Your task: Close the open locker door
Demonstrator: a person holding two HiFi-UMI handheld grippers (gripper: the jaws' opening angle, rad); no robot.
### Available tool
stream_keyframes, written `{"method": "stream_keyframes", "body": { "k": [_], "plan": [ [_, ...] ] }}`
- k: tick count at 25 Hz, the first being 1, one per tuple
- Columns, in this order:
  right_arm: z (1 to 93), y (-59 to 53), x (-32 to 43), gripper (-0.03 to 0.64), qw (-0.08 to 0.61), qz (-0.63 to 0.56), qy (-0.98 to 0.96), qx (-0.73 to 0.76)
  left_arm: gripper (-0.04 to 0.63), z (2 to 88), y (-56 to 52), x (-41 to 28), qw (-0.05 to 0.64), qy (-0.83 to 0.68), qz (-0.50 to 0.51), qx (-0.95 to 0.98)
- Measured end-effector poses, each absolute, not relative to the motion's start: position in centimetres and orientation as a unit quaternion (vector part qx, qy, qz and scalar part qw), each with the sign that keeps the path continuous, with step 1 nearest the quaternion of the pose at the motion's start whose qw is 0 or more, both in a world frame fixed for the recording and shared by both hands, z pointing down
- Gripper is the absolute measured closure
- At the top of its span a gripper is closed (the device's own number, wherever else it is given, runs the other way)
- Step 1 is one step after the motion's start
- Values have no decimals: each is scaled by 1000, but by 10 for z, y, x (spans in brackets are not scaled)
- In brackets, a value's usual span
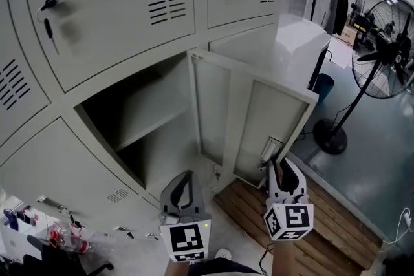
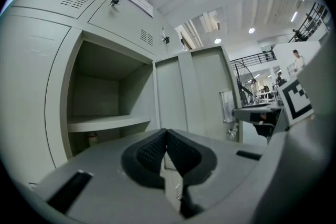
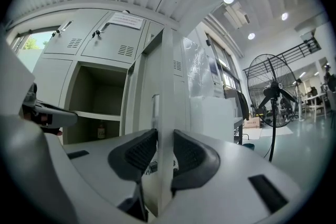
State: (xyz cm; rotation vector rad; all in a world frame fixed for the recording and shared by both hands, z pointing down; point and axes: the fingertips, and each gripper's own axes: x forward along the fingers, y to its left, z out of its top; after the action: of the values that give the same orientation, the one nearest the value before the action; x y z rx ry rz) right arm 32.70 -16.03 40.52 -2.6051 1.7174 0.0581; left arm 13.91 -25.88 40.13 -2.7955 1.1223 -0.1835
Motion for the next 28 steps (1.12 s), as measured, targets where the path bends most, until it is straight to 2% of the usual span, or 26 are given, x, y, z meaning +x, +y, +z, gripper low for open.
{"method": "stream_keyframes", "body": {
  "k": [28],
  "plan": [
    [403, -152, 183, 520, -6, 13, 557, -830, 594, 384, -257, 27, 55, 358, -45, -931]
  ]
}}
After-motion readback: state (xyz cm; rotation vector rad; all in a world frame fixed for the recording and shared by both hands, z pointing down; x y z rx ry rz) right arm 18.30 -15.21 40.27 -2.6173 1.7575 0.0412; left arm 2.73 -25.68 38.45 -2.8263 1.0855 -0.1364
